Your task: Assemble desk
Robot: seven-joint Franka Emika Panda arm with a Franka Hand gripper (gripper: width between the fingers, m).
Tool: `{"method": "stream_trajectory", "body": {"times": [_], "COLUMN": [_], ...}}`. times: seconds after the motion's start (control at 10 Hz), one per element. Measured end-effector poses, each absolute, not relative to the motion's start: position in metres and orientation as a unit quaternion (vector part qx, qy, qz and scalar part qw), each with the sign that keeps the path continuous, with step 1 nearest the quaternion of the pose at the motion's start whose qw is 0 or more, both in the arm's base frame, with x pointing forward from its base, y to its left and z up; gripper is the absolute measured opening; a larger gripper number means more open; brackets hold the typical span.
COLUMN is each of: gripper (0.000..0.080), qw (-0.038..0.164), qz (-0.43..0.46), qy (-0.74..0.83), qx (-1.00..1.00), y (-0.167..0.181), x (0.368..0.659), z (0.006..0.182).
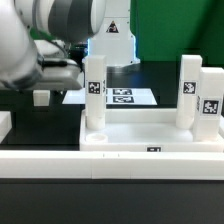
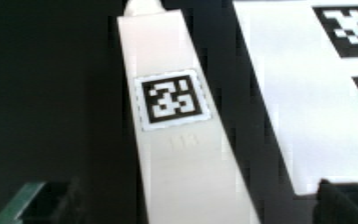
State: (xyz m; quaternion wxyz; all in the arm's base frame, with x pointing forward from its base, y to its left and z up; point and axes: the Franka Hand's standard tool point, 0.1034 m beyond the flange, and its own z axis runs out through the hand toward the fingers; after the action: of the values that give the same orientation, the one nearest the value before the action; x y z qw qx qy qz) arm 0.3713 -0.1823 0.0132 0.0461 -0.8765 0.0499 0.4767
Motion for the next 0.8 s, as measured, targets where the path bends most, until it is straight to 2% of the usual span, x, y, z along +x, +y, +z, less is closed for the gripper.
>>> {"method": "stream_trajectory", "body": {"times": [0.1, 0.6, 0.8], "gripper": [0.0649, 0.0649, 0.0621], "qw": [0.044, 0.044, 0.044], "qz": [0.487, 0.487, 0.487], "qy": [0.05, 0.052, 0.053], "qx": [-0.871, -0.871, -0.871], "y": [-0.1827, -0.1836, -0.1841], "x": [0.3692, 0.3673, 0.3672], "z": [0.0086, 0.0076, 0.0077]}}
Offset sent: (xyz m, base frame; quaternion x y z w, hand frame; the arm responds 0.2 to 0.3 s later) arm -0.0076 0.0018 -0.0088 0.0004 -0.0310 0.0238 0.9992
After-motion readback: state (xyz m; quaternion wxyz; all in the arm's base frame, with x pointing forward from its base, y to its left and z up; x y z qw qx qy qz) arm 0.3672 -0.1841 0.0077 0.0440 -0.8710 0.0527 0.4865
